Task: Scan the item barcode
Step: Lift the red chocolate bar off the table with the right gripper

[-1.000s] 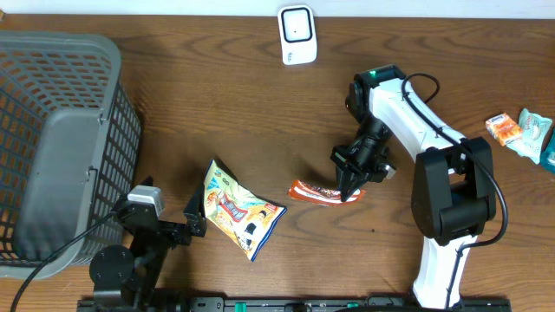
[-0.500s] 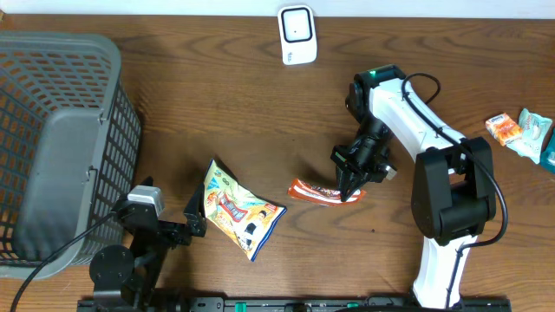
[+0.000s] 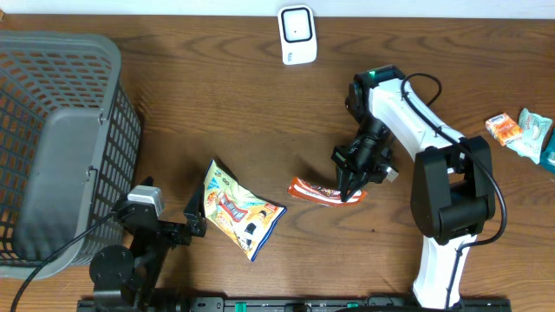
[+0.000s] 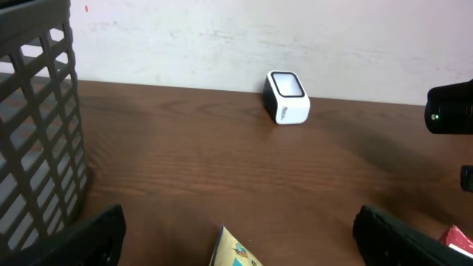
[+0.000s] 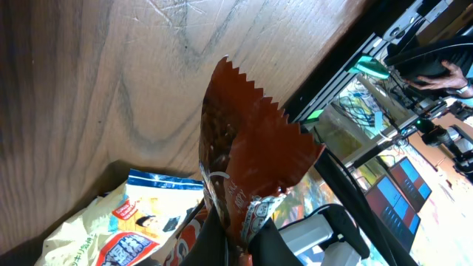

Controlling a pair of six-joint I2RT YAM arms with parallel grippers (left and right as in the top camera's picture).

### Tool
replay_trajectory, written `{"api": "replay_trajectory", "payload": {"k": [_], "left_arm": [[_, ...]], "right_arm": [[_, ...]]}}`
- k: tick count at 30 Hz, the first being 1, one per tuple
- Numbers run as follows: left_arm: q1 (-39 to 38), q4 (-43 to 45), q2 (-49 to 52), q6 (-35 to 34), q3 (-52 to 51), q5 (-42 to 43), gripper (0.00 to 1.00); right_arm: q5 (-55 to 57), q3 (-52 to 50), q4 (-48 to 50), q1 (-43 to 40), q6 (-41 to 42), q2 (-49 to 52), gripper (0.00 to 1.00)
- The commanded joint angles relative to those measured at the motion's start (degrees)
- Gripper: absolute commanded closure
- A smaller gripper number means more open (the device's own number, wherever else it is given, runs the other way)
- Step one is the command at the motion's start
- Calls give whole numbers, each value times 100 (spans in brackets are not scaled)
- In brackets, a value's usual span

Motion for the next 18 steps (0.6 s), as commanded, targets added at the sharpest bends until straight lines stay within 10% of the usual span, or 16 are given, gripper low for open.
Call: {"api": "replay_trajectory", "payload": {"k": [1,18], "left_arm": [[-17,7,-11,79,-11,90,2],[-17,7,-11,79,-11,90,2]], "right_arm": [[20,-37,-22,-24,107,66,99],[37,-35,61,-188,-249,66,99]]}}
